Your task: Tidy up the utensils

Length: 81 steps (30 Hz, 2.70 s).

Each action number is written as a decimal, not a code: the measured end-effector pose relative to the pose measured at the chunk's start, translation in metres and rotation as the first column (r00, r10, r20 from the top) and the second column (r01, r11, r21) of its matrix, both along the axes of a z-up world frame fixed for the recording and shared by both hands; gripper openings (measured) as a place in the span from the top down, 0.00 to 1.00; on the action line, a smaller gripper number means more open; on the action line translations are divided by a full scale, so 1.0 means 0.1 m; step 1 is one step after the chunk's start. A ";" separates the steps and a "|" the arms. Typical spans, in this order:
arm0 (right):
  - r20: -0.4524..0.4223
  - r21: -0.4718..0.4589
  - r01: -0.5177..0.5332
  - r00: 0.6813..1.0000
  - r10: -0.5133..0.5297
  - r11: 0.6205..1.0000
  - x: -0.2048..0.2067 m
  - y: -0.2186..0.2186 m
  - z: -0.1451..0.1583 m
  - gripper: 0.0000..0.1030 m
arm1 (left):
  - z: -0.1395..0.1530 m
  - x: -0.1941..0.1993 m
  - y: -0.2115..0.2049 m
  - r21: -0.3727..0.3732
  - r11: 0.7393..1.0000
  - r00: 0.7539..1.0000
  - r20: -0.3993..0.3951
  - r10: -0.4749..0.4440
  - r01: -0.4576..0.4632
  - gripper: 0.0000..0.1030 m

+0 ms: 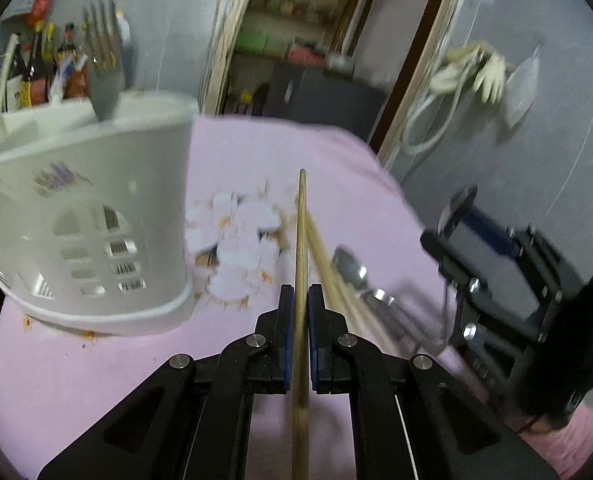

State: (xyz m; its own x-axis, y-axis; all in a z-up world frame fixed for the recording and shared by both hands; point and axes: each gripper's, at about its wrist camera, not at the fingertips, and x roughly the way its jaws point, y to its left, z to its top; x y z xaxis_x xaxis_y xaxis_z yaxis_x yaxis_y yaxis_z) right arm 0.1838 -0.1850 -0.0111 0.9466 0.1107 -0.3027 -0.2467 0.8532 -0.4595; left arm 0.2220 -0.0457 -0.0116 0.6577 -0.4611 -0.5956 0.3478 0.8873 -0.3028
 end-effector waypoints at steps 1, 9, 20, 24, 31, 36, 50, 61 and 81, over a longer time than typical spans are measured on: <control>0.033 0.001 0.000 0.999 0.000 1.000 -0.05 0.01 0.02 0.64 | 0.06 -0.05 0.04 -0.033 0.999 0.999 0.044 0.008 -0.006 0.96; 0.279 0.048 -0.007 0.960 -0.007 0.999 -0.36 0.08 0.23 0.64 | 0.35 -0.26 0.12 -0.125 0.989 0.948 0.299 0.112 -0.077 0.96; 0.402 0.117 -0.091 0.915 0.036 0.989 -0.54 0.33 0.70 0.64 | 0.83 -0.52 0.61 -0.232 0.968 0.874 0.445 0.197 -0.100 0.96; 0.426 0.147 -0.146 0.902 0.070 0.978 -0.55 0.49 0.87 0.64 | 1.04 -0.59 0.81 -0.251 0.960 0.815 0.525 0.245 -0.127 0.96; 0.416 0.214 -0.248 0.898 0.142 0.945 -0.36 0.77 1.13 0.65 | 1.29 -0.53 1.30 -0.263 0.938 0.731 0.591 0.340 -0.224 0.96; 0.366 0.347 -0.327 0.910 0.194 0.879 -0.08 0.93 1.32 0.64 | 1.36 -0.31 1.78 -0.345 0.906 0.733 0.546 0.406 -0.245 0.96; 0.314 0.478 -0.343 0.926 0.207 0.809 0.64 1.25 1.12 0.64 | 1.10 0.30 2.28 -0.400 0.781 0.593 0.508 0.624 -0.479 0.96; 0.304 0.448 -0.310 0.935 0.184 0.839 0.72 1.28 0.78 0.75 | 0.71 0.29 2.03 -0.342 0.793 0.603 0.518 0.606 -0.503 0.96; 0.236 0.417 -0.314 0.944 0.232 0.853 0.56 1.09 0.76 0.88 | 0.42 0.26 1.75 -0.220 0.867 0.740 0.452 0.497 -0.448 0.96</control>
State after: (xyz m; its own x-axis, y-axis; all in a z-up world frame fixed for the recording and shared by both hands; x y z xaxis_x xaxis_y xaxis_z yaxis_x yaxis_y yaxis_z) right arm 0.2393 -0.0760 0.0649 0.8902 0.4555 0.0037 -0.4526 0.8854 -0.1061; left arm 0.2483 0.1296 0.0303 0.9921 -0.0488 -0.1158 0.0120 0.9540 -0.2994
